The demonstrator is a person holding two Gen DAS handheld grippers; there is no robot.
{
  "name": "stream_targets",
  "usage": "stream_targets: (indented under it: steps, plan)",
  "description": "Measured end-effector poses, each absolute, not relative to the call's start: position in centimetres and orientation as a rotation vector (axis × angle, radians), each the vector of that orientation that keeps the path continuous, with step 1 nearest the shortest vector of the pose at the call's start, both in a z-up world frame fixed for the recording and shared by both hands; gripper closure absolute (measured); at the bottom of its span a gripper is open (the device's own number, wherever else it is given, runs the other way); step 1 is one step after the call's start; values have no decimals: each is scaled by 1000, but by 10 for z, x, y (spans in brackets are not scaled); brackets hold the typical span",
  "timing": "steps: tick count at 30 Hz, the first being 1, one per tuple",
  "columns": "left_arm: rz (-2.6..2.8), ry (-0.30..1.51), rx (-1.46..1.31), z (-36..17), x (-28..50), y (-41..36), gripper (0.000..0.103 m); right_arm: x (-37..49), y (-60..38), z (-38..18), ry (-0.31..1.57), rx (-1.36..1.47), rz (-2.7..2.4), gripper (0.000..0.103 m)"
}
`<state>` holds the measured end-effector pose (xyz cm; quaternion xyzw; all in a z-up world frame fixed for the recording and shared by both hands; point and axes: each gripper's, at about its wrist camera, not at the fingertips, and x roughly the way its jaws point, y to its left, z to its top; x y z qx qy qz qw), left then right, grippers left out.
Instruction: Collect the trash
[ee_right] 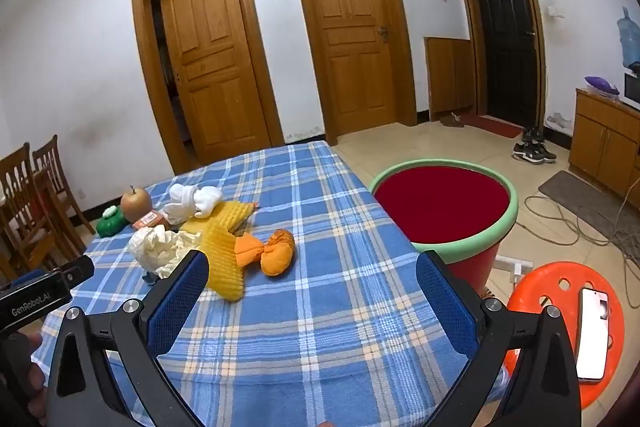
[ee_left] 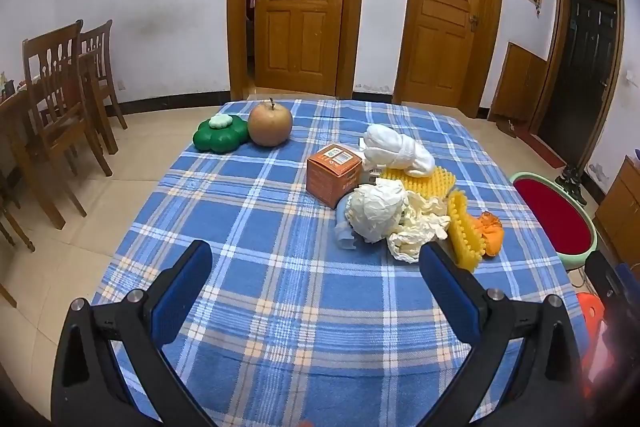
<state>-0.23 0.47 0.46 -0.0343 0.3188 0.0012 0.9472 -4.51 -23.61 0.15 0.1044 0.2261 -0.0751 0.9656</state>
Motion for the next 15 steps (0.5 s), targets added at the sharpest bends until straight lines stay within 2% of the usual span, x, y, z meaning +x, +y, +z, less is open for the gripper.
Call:
stream_targets:
  steps: [15]
  plan:
    - [3, 643, -77, 7, -4, 8, 1, -45, -234, 5, 456, 210, -149, 0]
